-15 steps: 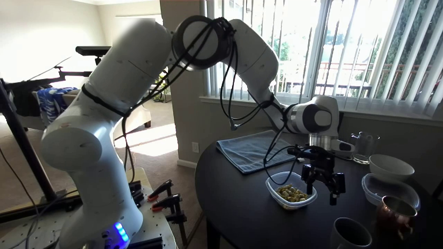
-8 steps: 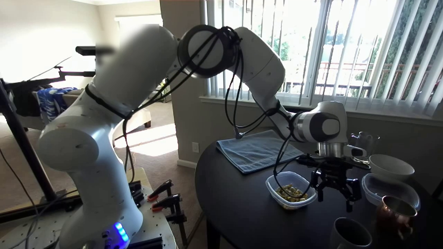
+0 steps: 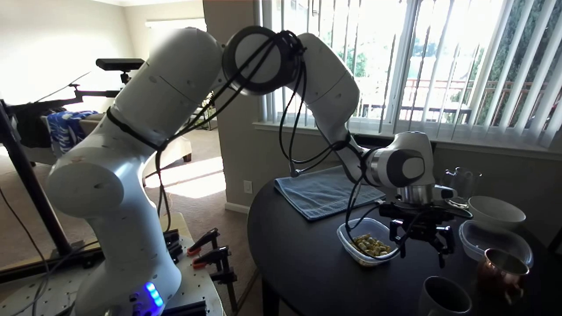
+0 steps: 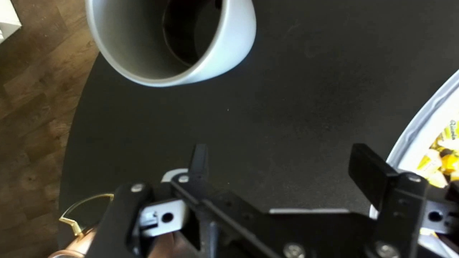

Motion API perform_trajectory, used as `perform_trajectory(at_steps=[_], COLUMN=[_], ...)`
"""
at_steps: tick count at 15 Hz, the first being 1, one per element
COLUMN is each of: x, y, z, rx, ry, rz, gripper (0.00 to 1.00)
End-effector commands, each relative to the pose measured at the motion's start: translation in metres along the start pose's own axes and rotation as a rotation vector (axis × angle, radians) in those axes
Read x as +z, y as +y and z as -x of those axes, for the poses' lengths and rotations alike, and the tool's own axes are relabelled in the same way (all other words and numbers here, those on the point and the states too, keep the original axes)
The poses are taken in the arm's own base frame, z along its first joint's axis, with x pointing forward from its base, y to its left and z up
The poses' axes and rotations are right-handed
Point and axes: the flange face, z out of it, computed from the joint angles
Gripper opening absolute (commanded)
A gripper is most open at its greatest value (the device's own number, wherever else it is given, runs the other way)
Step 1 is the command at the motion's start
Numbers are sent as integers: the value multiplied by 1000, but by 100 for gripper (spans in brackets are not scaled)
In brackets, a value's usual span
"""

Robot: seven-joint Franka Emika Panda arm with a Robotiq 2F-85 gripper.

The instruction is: Pour the contents from the bowl onto the towel

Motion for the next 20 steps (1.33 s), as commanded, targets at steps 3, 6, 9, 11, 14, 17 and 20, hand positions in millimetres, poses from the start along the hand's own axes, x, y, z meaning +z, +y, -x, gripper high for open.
perform_trajectory(at_steps=[3, 6, 9, 11, 14, 17, 20], x=[-28, -38, -47, -53, -57, -56, -54], y=[17, 15, 6, -6, -25, -43, -56], z=[40, 49, 55, 55, 50, 35, 23], rx=[-106, -194, -285, -326, -325, -331, -313], ry=[36, 37, 42, 38, 3, -62, -111], rz=[-80, -115, -150, -159, -179, -247, -303], gripper=[100, 100, 100, 100, 100, 100, 100])
